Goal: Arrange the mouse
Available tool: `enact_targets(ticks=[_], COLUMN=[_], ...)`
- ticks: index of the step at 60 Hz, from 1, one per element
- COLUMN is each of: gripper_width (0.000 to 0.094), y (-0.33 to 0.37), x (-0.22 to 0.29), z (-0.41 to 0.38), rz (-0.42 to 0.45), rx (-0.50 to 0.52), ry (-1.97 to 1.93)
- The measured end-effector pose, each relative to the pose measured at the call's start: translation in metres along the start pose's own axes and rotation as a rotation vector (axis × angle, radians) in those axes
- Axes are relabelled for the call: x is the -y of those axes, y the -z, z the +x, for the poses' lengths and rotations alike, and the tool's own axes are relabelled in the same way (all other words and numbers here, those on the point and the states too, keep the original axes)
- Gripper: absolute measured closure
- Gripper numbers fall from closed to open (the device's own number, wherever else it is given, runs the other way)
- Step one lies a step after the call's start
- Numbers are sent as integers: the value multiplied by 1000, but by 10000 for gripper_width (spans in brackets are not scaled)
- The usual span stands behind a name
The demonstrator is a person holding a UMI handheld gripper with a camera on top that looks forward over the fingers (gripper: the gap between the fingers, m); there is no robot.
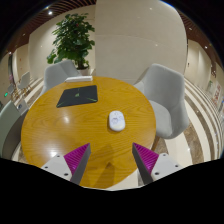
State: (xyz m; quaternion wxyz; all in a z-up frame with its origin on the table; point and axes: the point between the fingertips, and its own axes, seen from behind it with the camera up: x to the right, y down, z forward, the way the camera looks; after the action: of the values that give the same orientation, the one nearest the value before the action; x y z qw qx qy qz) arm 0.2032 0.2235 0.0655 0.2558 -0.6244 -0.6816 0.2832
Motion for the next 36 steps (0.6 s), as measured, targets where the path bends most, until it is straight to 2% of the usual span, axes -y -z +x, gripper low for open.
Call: enact_targets(ticks=[14, 36], gripper_width=[65, 72], y=[-79, -167], x=[37, 46], z=[15, 22], rz=[24, -38], rx=[-6, -27], ry=[0, -23])
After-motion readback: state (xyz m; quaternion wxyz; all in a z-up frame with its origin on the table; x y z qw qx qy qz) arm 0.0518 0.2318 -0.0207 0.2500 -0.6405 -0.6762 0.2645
